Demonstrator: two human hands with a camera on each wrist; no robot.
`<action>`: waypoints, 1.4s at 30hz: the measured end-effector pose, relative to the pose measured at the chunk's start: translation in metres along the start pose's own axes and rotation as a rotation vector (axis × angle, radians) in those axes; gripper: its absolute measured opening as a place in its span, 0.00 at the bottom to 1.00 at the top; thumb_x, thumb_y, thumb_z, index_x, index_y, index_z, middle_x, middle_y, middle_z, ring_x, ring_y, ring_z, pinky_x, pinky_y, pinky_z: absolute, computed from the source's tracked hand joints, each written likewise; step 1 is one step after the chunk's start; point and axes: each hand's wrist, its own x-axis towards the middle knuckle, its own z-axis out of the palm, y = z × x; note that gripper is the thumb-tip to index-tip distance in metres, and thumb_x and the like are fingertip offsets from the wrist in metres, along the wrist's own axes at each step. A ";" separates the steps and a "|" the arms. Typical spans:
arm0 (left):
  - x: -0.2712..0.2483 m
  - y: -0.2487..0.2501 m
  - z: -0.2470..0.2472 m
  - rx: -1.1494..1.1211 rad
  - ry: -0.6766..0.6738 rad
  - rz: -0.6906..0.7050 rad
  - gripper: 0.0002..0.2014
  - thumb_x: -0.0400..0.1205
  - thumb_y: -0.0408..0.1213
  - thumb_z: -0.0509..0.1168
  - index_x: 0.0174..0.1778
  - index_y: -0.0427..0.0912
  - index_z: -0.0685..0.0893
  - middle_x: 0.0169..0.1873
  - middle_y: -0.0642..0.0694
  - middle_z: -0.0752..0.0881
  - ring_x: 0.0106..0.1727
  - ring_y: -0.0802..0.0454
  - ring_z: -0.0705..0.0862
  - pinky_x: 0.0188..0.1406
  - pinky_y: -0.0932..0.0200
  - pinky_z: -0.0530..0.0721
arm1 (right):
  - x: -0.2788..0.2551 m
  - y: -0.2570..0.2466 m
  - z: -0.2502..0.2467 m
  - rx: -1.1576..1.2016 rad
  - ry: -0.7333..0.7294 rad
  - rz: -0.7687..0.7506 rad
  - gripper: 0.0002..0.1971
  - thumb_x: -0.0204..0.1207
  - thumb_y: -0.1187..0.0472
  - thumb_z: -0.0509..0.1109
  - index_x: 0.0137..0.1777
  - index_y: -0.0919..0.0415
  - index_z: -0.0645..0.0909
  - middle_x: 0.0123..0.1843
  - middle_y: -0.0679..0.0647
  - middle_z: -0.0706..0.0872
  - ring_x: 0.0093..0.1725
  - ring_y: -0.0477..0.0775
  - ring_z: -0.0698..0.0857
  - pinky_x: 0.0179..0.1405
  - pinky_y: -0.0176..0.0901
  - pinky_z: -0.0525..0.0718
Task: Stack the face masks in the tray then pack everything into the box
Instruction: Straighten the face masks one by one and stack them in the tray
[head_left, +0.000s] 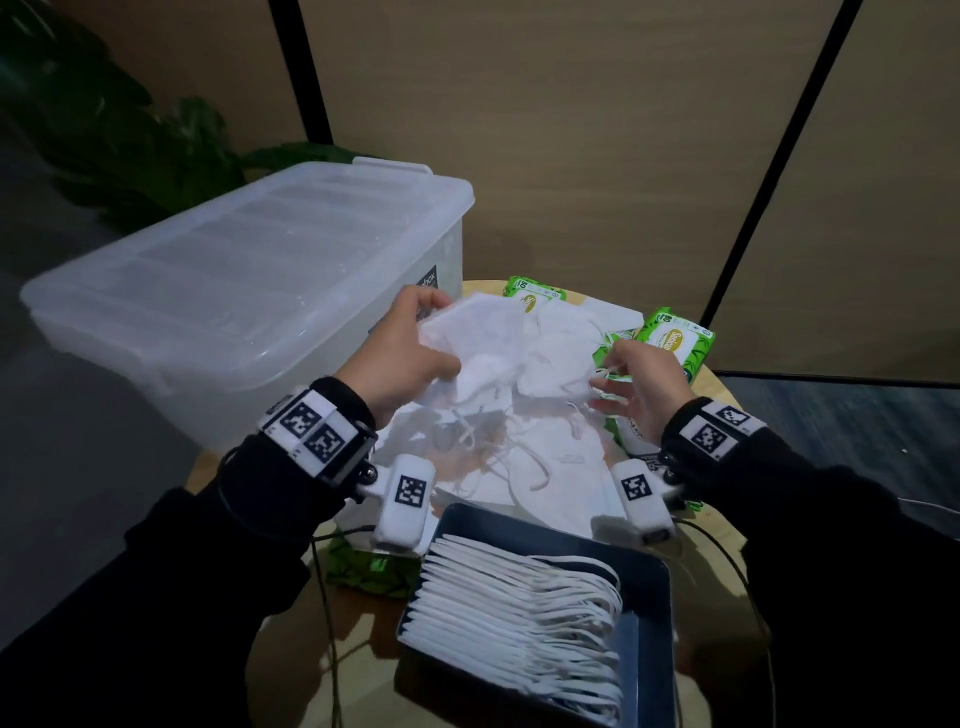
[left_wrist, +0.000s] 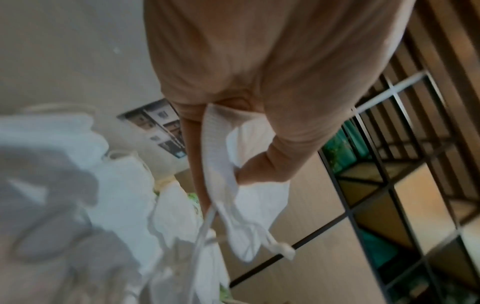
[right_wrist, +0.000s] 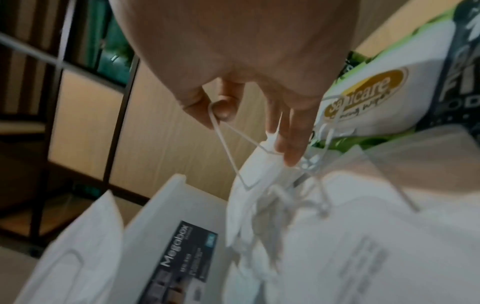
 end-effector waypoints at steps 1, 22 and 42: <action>-0.002 0.005 0.001 -0.098 0.019 -0.014 0.31 0.71 0.16 0.69 0.63 0.53 0.80 0.57 0.47 0.86 0.47 0.44 0.86 0.35 0.51 0.85 | -0.003 -0.003 -0.001 0.052 0.007 0.025 0.07 0.77 0.67 0.65 0.39 0.60 0.74 0.45 0.56 0.72 0.49 0.62 0.80 0.50 0.63 0.88; -0.037 -0.010 0.051 -0.595 0.004 -0.211 0.14 0.74 0.24 0.79 0.52 0.42 0.92 0.49 0.45 0.95 0.50 0.45 0.93 0.45 0.56 0.89 | -0.053 -0.015 0.026 0.556 -0.384 -0.018 0.16 0.90 0.48 0.61 0.55 0.57 0.85 0.48 0.63 0.89 0.49 0.66 0.90 0.46 0.59 0.92; -0.024 -0.008 0.012 -0.563 -0.108 -0.148 0.09 0.84 0.24 0.68 0.55 0.39 0.91 0.52 0.42 0.94 0.51 0.46 0.93 0.54 0.51 0.91 | -0.063 0.004 0.028 0.048 -0.351 -0.232 0.25 0.70 0.40 0.81 0.52 0.64 0.93 0.37 0.55 0.81 0.34 0.51 0.77 0.45 0.49 0.79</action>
